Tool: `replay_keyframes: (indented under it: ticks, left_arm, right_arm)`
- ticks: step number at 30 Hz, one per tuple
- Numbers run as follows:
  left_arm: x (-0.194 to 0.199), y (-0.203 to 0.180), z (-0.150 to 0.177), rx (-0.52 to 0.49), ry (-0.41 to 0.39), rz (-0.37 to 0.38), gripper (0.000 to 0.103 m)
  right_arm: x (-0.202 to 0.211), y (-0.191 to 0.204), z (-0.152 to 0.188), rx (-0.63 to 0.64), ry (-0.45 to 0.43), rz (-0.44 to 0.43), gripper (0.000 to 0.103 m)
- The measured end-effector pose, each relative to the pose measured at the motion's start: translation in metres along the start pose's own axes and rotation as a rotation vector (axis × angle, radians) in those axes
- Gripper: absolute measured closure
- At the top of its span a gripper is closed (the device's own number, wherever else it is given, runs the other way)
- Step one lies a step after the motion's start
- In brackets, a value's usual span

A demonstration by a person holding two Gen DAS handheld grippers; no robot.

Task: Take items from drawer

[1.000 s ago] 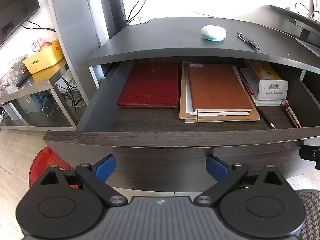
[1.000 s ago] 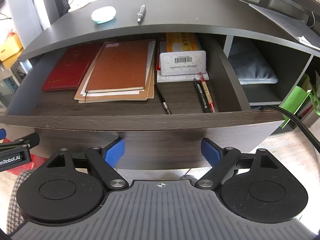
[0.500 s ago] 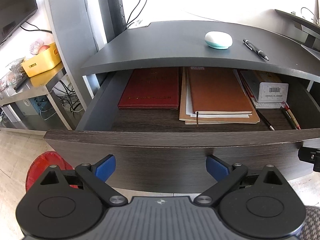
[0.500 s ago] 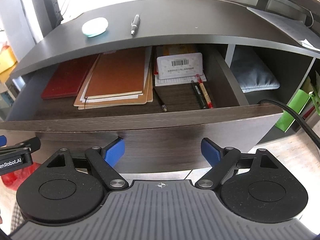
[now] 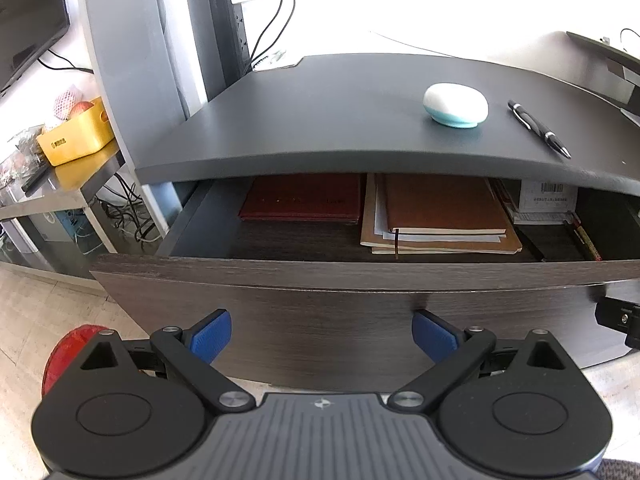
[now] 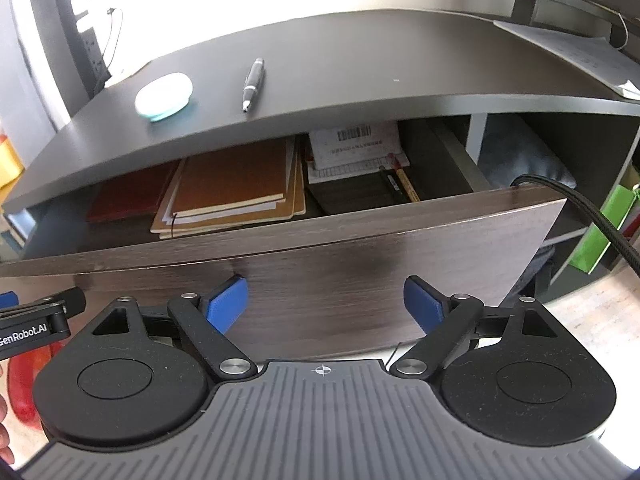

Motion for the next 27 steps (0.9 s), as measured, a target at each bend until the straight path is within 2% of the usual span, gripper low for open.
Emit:
replay_keyframes:
  ticks: [7,18,20,23,27]
  left_arm:
    - [-0.018,-0.007,-0.014,0.01,-0.014,0.002,0.004]
    - [-0.036,-0.013,-0.021,0.024,-0.015,0.02,0.002]
    - [-0.038,-0.013,-0.021,0.022,-0.011,0.017,0.003]
    - [-0.042,-0.012,-0.019,0.015,0.0,0.01,0.003]
    - [-0.043,-0.011,-0.016,0.007,0.006,-0.005,0.003]
  right_arm:
    - [-0.021,0.002,-0.016,-0.022,-0.032,0.008,0.014]
    - [-0.038,0.008,-0.029,0.021,-0.047,0.024,0.014]
    - [-0.034,-0.002,-0.034,0.032,-0.033,0.023,0.014]
    - [-0.024,-0.038,-0.039,-0.026,-0.024,0.047,0.014]
    - [-0.005,-0.102,-0.038,-0.142,-0.023,0.148,0.013]
Point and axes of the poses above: each gripper's, at about its wrist camera, not at the fingertips, and x roughly against the way its jaws point, y to its left, z to its underside, the point moved 6 cm from there along -x, roughly the way its jaws point, and after that the axes turned 10 degrees about x, right-handed, at the moved point
